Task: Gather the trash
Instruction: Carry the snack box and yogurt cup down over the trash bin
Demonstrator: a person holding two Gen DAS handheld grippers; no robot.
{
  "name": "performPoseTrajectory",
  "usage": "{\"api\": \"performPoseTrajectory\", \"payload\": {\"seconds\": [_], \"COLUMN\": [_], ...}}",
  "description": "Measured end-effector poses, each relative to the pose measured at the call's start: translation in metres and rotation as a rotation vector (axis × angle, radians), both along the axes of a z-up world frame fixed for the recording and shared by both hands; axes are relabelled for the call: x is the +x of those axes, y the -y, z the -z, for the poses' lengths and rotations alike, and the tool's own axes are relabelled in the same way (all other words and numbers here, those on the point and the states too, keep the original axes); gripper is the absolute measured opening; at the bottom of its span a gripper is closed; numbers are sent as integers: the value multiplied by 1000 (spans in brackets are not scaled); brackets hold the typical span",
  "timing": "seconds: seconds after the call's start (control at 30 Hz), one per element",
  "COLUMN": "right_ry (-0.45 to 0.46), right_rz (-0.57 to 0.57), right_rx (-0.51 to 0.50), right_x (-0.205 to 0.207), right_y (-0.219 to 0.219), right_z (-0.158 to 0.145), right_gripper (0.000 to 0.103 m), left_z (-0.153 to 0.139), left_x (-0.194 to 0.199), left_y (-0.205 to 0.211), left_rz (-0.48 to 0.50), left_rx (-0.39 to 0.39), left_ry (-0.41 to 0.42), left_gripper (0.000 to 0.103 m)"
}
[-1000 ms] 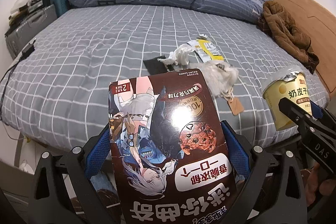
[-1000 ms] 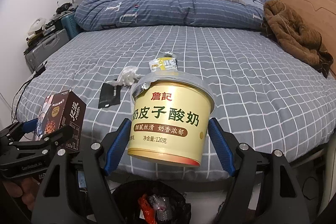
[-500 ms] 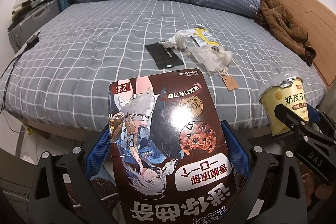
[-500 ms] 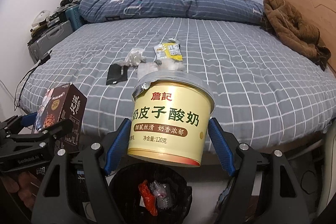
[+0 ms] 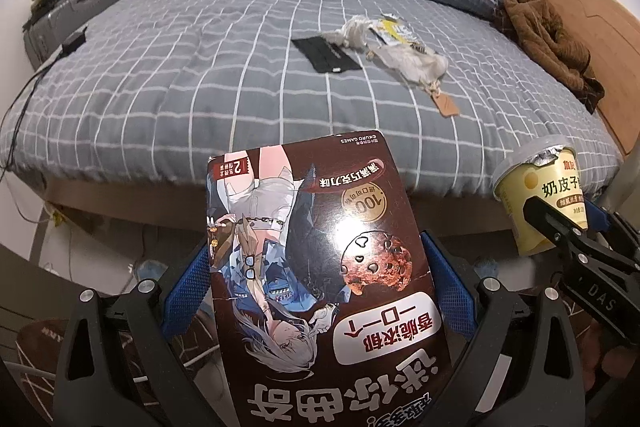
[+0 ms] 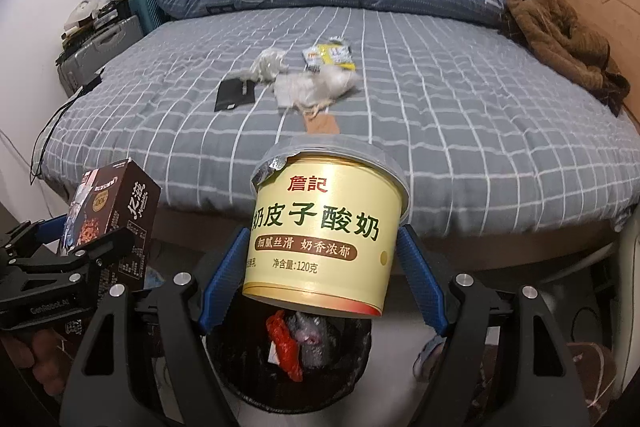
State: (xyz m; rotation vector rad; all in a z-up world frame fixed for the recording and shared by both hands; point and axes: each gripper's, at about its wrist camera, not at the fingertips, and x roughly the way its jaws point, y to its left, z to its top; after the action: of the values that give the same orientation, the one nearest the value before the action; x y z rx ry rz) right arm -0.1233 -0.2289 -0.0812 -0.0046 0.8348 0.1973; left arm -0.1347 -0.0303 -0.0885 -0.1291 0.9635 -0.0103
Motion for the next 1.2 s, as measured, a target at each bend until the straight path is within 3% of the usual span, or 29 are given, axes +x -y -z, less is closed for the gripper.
{"api": "performPoseTrajectory", "payload": {"seconds": [0.47, 0.9, 1.2], "right_ry": [-143, -301, -298], "right_rz": [-1, -33, -95], "right_rx": [12, 2, 7], "right_x": [-2, 28, 31], "right_y": [6, -14, -43], "right_z": [55, 122, 128], "right_gripper": [72, 72, 73], "left_z": [50, 100, 110], "left_x": [-6, 14, 13], "left_y": [-4, -19, -37], "left_rz": [18, -11, -69], "left_rx": [-4, 21, 19], "left_ry": [-73, -160, -184], "left_gripper": [94, 94, 94]}}
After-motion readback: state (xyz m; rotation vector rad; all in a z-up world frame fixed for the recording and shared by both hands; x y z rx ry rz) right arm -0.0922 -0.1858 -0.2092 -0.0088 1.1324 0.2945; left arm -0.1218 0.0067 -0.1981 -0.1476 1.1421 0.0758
